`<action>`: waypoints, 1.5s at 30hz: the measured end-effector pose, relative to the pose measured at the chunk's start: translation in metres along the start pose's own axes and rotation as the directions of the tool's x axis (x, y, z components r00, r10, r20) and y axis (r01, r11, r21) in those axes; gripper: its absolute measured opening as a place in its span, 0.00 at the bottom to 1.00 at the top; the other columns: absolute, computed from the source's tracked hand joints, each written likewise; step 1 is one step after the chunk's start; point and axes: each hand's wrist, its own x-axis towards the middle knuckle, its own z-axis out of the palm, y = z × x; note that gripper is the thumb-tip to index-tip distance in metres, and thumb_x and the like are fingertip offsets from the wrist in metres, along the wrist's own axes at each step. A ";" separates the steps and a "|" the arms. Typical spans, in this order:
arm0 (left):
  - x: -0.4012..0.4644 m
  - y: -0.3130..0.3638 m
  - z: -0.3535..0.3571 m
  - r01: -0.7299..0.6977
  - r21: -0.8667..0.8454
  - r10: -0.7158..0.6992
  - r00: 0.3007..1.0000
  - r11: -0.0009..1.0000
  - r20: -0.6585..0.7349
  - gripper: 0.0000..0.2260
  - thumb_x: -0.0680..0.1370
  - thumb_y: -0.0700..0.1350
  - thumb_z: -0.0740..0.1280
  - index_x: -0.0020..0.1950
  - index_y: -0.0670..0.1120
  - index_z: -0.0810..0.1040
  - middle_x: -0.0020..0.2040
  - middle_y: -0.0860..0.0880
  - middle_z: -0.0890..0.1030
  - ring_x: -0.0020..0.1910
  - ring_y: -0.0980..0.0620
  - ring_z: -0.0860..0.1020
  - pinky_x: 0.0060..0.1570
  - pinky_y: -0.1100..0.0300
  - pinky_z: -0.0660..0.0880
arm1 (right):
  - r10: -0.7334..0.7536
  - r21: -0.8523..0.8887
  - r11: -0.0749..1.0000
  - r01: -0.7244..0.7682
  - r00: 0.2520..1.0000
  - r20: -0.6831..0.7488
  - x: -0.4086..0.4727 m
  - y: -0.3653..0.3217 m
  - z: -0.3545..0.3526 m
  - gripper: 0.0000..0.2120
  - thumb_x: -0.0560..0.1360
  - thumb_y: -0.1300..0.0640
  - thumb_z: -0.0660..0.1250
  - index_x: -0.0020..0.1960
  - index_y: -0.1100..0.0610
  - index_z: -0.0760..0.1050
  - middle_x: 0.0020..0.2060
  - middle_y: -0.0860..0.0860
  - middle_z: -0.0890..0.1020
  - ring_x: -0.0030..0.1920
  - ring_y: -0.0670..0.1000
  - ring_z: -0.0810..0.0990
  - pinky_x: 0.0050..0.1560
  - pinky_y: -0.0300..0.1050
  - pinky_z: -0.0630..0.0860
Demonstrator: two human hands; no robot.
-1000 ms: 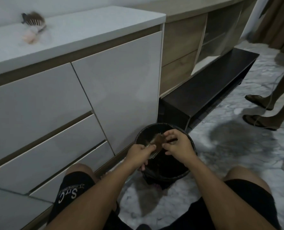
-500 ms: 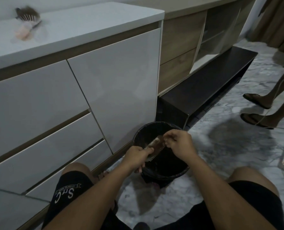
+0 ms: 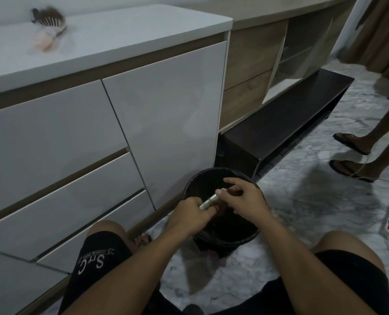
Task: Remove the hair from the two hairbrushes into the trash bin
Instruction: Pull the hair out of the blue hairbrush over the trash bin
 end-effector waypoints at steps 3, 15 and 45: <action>0.000 0.001 0.000 -0.015 0.037 0.016 0.999 0.999 -0.034 0.20 0.68 0.67 0.65 0.35 0.50 0.76 0.33 0.50 0.82 0.30 0.49 0.81 0.36 0.51 0.81 | 0.017 0.000 1.000 -0.017 0.998 -0.068 0.001 0.003 0.003 0.09 0.74 0.58 0.72 0.54 0.51 0.83 0.44 0.49 0.85 0.40 0.49 0.85 0.41 0.43 0.83; 0.012 -0.011 -0.002 0.060 -0.150 -0.070 0.996 0.987 -0.062 0.20 0.69 0.65 0.66 0.33 0.48 0.74 0.29 0.48 0.79 0.29 0.45 0.80 0.35 0.52 0.78 | 0.205 0.238 0.952 -0.192 0.978 -0.029 0.001 -0.003 -0.003 0.08 0.77 0.67 0.65 0.48 0.58 0.81 0.43 0.57 0.83 0.41 0.54 0.84 0.38 0.46 0.84; 0.018 -0.015 -0.011 0.078 -0.159 -0.106 0.979 0.984 -0.176 0.21 0.71 0.63 0.66 0.30 0.47 0.73 0.29 0.49 0.76 0.38 0.42 0.81 0.38 0.55 0.76 | 0.137 0.322 0.939 -0.119 0.990 -0.035 -0.005 -0.009 -0.011 0.08 0.72 0.69 0.72 0.39 0.57 0.81 0.36 0.55 0.84 0.35 0.52 0.83 0.33 0.43 0.82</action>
